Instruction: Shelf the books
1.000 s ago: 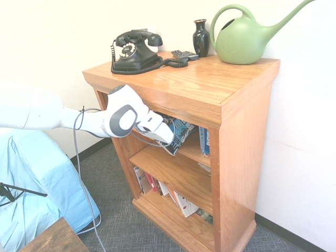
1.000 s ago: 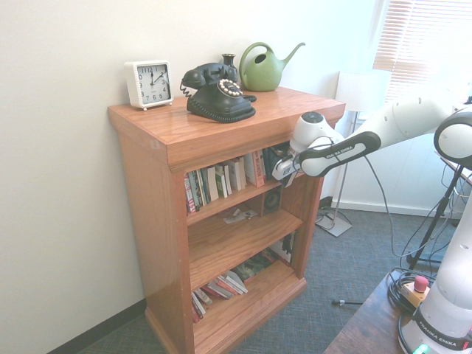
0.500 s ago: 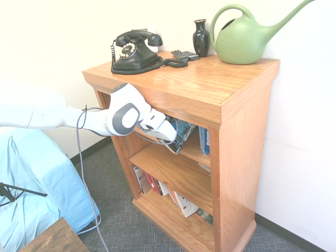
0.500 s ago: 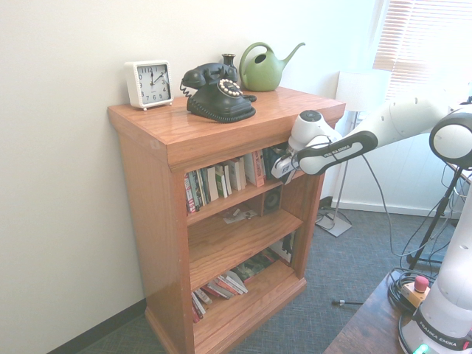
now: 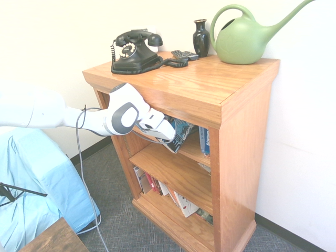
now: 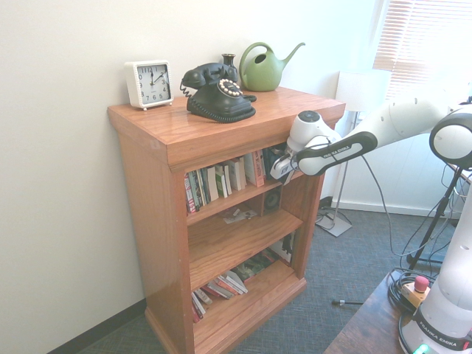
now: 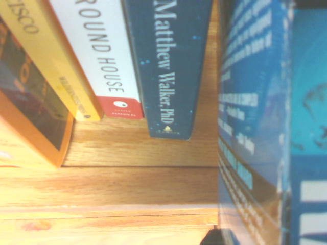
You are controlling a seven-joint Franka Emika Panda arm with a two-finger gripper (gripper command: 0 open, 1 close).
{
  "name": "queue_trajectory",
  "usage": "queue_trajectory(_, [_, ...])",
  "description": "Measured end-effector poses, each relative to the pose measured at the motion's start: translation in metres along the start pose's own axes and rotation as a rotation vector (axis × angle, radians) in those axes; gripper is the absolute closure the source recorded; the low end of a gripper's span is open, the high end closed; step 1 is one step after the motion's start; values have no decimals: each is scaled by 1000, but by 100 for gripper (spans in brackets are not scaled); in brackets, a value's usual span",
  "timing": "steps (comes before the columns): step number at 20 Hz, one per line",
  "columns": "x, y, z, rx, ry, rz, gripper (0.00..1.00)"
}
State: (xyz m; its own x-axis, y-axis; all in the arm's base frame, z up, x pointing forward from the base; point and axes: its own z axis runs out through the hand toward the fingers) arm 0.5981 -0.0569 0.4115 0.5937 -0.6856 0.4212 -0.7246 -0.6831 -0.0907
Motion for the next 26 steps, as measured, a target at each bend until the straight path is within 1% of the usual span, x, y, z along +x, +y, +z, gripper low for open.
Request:
queue_trajectory(9, [-10, -10, 2, -5, -6, -28, 0])
queue_trajectory(13, [-15, -9, -14, -11, 32, -57, 0])
queue_trajectory(15, [-30, 6, -17, -37, 26, -64, 0])
queue_trajectory(20, [-71, 53, -53, -44, 27, -47, 0])
queue_trajectory(23, [-96, 80, -60, -59, 16, -45, 0])
queue_trajectory(26, [-107, 96, -65, -71, 6, -42, 0])
